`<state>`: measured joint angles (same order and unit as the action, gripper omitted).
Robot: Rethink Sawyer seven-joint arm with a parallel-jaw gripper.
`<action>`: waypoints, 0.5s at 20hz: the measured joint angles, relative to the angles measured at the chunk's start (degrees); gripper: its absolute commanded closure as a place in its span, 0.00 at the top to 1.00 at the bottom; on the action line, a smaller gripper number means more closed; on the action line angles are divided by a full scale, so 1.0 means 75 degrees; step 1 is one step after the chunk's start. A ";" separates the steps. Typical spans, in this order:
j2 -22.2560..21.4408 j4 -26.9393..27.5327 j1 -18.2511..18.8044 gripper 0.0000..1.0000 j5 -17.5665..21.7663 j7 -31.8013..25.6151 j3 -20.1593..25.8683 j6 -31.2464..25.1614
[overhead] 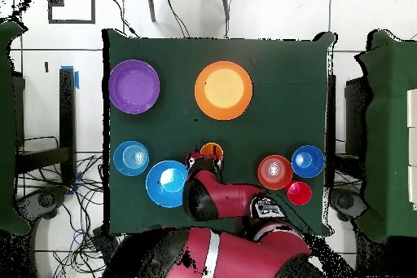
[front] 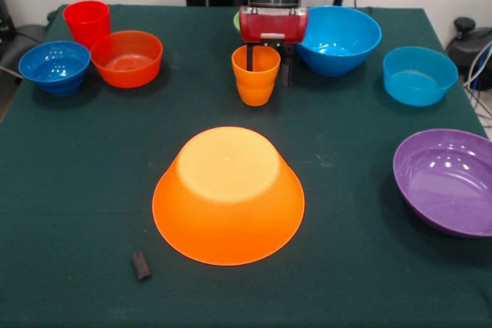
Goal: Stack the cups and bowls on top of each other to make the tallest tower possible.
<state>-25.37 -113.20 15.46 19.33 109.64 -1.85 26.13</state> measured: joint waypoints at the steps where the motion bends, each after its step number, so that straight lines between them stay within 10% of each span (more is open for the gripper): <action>1: 0.0042 0.0014 0.0000 1.00 -0.0002 0.0000 0.0000 0.0000; 2: 0.0192 0.0040 0.0000 0.00 -0.0003 0.0000 0.0000 0.0000; 10: 0.0224 0.0043 -0.0121 0.00 -0.0014 -0.0002 -0.0129 0.0006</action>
<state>-23.69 -112.88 14.55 19.22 109.63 -2.81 26.18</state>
